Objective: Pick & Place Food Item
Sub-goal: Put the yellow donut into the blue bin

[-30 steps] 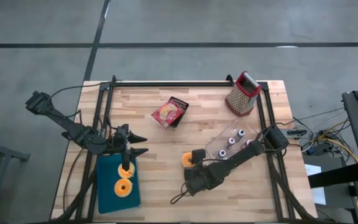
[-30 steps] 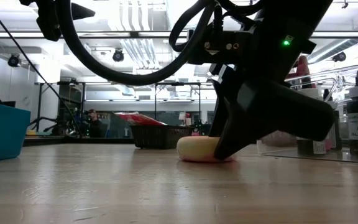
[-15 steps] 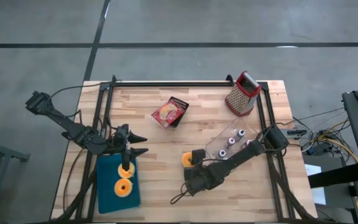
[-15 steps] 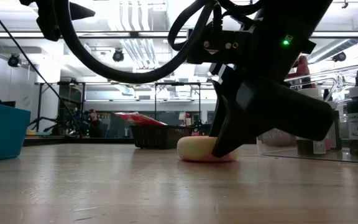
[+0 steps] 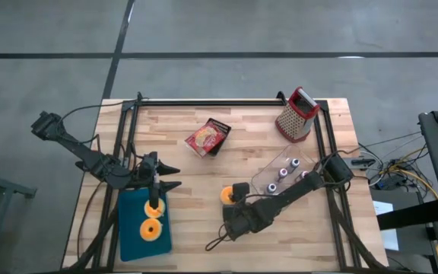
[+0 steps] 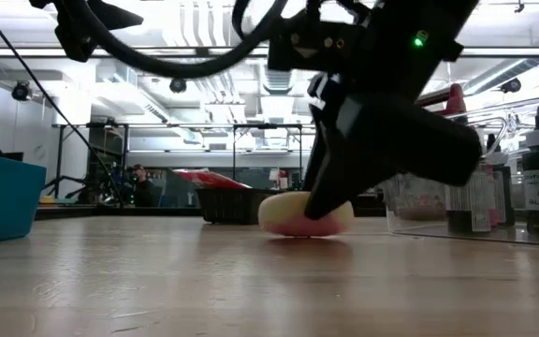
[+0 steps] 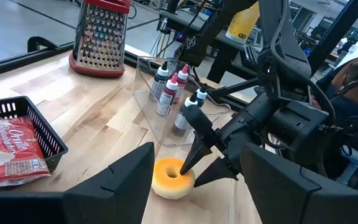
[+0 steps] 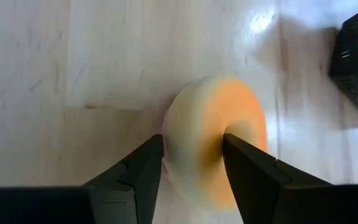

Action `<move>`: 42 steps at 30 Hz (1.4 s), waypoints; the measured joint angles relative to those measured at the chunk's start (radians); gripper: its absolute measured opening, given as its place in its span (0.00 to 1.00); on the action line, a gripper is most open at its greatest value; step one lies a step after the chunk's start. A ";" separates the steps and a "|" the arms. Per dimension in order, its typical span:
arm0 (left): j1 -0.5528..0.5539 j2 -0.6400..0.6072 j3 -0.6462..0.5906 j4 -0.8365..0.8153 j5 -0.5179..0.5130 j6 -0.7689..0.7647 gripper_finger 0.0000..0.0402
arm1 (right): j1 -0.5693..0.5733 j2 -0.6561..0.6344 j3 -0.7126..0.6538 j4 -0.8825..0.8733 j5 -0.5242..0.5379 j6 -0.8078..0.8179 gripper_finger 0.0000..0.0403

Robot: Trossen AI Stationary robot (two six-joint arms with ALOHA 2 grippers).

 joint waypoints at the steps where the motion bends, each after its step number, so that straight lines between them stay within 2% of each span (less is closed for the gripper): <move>1: 0.000 0.000 0.000 0.000 0.000 0.000 0.61 | 0.000 0.000 0.007 -0.004 0.008 0.000 0.41; 10: 0.000 0.000 0.000 0.000 0.000 0.000 0.61 | 0.004 -0.002 0.085 -0.051 0.100 -0.026 0.39; 17: 0.000 0.000 0.000 0.000 0.000 0.000 0.61 | 0.004 -0.003 0.108 -0.057 0.100 -0.015 0.37; 28: 0.000 0.000 0.000 0.000 0.000 0.000 0.61 | 0.004 0.000 0.098 -0.043 0.063 0.006 0.43; 32: 0.000 0.000 0.000 0.000 0.000 0.000 0.61 | 0.003 0.000 0.086 -0.040 0.053 0.069 0.46; 35: 0.000 0.000 0.000 0.000 0.000 0.000 0.61 | 0.000 0.000 0.067 -0.012 0.019 0.057 0.47; 42: 0.000 0.000 0.000 0.000 0.000 0.000 0.61 | -0.021 0.000 0.049 0.037 0.017 0.055 0.49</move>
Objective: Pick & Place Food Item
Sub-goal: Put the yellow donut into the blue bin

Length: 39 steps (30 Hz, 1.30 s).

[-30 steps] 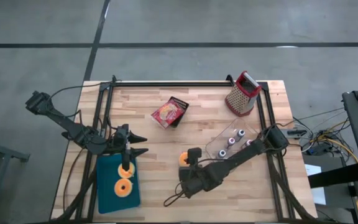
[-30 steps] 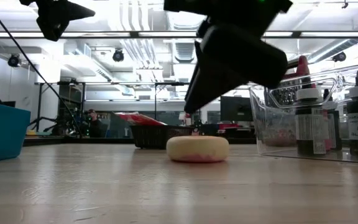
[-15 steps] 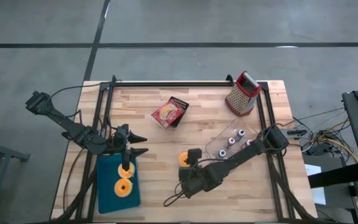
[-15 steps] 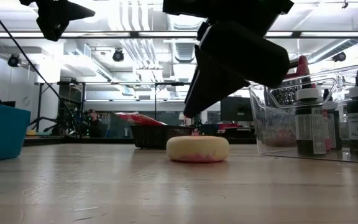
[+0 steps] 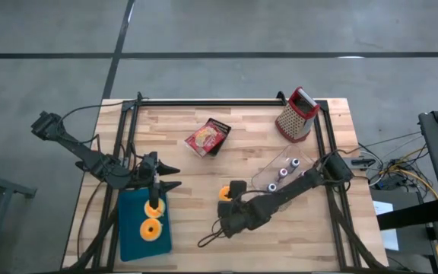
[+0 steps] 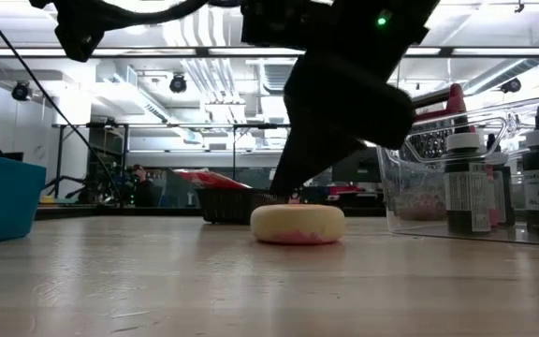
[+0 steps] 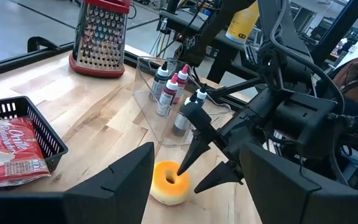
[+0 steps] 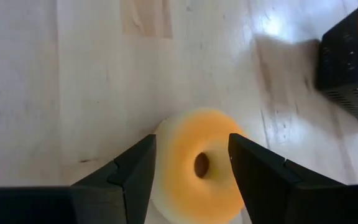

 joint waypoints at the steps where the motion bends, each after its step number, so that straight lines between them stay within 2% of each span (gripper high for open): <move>1: 0.000 0.000 0.000 0.000 0.000 0.000 0.61 | -0.003 0.000 0.000 0.000 -0.002 0.001 0.50; 4: 0.000 0.000 0.000 0.000 0.000 0.000 0.61 | -0.010 0.000 0.000 0.000 -0.023 0.002 0.53; 9: 0.000 0.000 0.000 0.000 0.000 0.000 0.61 | -0.025 0.000 -0.005 -0.004 -0.124 0.002 0.58; 16: 0.000 0.000 0.000 0.000 0.000 0.000 0.61 | -0.043 0.000 -0.007 -0.015 -0.140 0.003 0.62; 21: 0.000 0.000 0.000 0.000 0.000 0.000 0.61 | -0.076 0.001 -0.022 -0.049 -0.230 0.029 0.60; 32: 0.000 0.000 0.000 0.000 0.000 0.000 0.61 | -0.094 0.001 -0.050 -0.030 -0.244 0.046 0.58; 39: 0.000 0.000 0.000 0.000 0.000 0.000 0.61 | -0.094 0.001 -0.051 -0.029 -0.288 0.041 0.50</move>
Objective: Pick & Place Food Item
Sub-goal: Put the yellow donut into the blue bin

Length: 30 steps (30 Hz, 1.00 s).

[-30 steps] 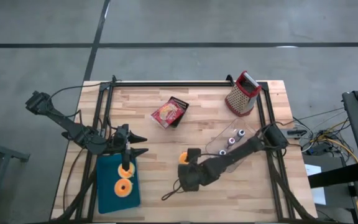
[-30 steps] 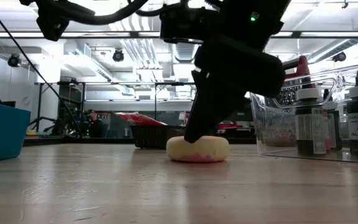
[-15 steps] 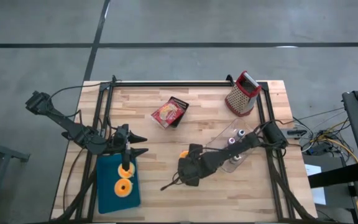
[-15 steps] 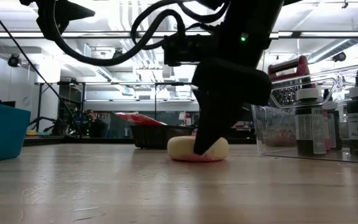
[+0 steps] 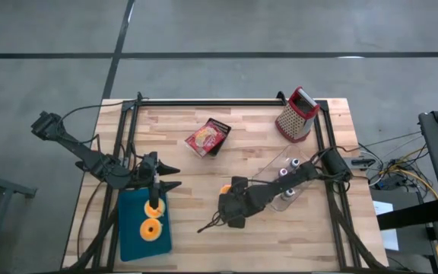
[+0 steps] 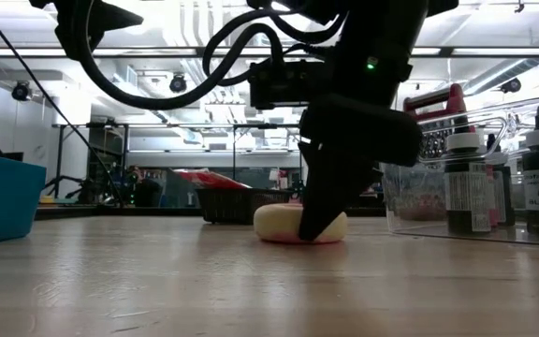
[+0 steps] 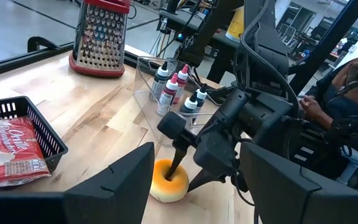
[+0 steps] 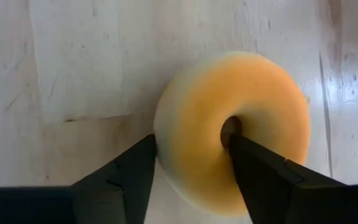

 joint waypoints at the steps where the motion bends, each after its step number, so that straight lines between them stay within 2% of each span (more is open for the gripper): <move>1: 0.000 0.000 0.000 0.000 0.000 0.000 0.61 | 0.000 0.000 0.000 0.001 0.000 -0.008 0.48; 16: 0.000 0.000 0.000 0.000 0.000 0.000 0.61 | 0.000 0.000 0.002 0.002 0.000 -0.046 0.21; 23: 0.000 0.000 0.000 0.000 0.000 0.000 0.61 | 0.000 0.000 0.002 0.001 0.000 -0.046 0.17; 30: 0.000 0.000 0.000 0.000 0.000 0.000 0.61 | 0.000 -0.012 0.002 -0.001 0.001 -0.046 0.20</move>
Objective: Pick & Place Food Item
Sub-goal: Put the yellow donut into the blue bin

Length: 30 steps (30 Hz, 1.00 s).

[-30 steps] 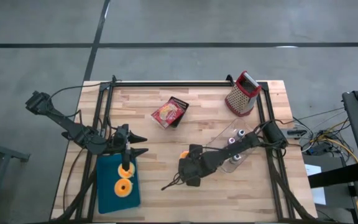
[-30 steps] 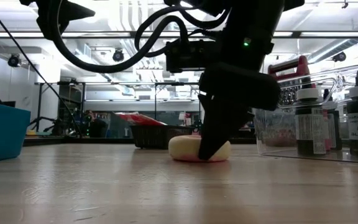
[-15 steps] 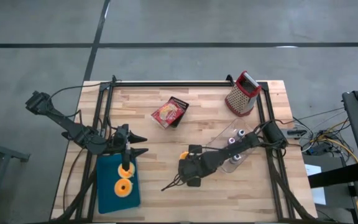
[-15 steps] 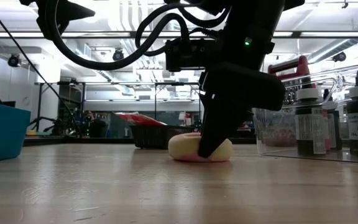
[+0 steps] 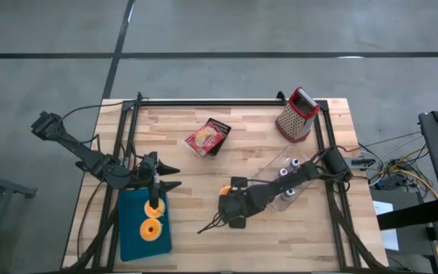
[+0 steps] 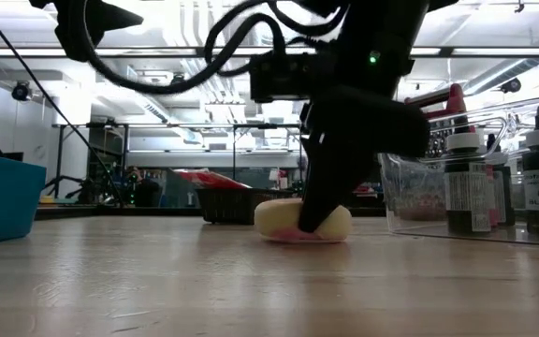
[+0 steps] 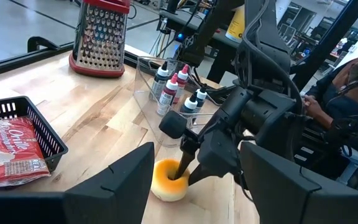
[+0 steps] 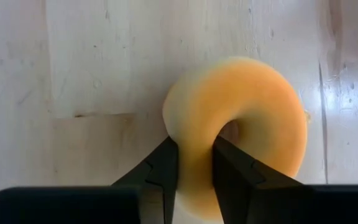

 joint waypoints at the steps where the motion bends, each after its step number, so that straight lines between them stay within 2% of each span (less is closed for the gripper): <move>1: 0.000 0.000 0.000 0.000 0.000 0.000 0.61 | 0.000 -0.006 0.001 -0.003 0.002 0.000 0.20; 11: 0.000 0.000 0.000 -0.001 0.000 0.000 0.61 | 0.001 -0.085 0.043 -0.014 0.068 0.000 0.19; 16: 0.000 0.000 0.000 -0.007 0.000 0.000 0.61 | 0.019 -0.141 0.056 0.001 0.159 0.004 0.17; 27: 0.000 0.000 0.000 -0.016 0.000 0.000 0.61 | 0.061 -0.254 0.057 -0.003 0.154 0.008 0.17; 30: 0.000 0.000 0.000 -0.016 0.000 0.000 0.61 | 0.080 -0.269 0.057 0.002 0.110 0.008 0.17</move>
